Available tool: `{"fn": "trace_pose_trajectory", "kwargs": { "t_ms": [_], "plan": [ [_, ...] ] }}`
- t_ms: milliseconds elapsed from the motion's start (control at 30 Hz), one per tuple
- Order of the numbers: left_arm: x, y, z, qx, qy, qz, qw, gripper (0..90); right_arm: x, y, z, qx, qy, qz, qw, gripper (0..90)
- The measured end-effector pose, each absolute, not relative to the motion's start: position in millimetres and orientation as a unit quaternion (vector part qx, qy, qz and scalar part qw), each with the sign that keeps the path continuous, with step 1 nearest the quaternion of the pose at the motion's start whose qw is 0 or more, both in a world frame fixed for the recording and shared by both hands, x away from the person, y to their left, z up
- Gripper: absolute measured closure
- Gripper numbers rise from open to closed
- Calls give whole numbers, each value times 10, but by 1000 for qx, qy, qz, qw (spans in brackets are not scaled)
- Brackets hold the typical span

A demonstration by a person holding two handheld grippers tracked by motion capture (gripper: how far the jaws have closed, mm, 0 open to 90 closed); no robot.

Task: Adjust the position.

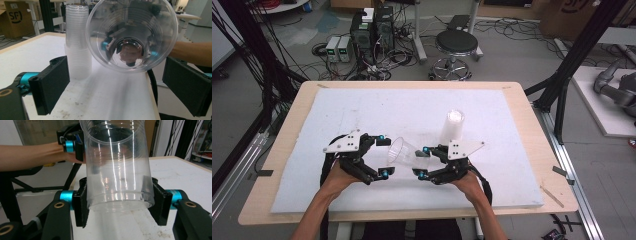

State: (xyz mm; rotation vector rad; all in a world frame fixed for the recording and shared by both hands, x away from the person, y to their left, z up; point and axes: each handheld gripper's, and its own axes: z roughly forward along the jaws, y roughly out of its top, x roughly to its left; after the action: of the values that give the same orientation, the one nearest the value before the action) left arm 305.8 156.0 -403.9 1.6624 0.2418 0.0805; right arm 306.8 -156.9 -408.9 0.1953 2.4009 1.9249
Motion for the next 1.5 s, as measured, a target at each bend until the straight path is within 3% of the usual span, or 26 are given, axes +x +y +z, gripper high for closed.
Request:
{"fn": "trace_pose_trajectory", "kwargs": {
  "t_ms": [800,967,1100,1367,1433,1467,1500],
  "plan": [
    [3120,1229,-3993,724,86,-3,684,90,3070,-1541,-4083,49,772,633,23,431],
    [3119,1232,-3991,723,78,-10,687,137,3069,-1532,-4084,46,773,633,21,432],
    [3102,1241,-3980,719,62,-8,693,295,3072,-1513,-4085,44,775,630,21,431],
    [3094,1244,-3976,720,61,0,691,343,3069,-1513,-4085,44,777,627,20,430],
    [3092,1248,-3975,724,61,5,687,346,3067,-1509,-4085,43,779,625,30,345],
    [3092,1250,-3976,725,62,5,686,346,3050,-1489,-4087,49,781,621,42,176],
    [3092,1252,-3979,725,62,4,686,346,3034,-1464,-4081,59,787,611,55,125]
  ]
}}
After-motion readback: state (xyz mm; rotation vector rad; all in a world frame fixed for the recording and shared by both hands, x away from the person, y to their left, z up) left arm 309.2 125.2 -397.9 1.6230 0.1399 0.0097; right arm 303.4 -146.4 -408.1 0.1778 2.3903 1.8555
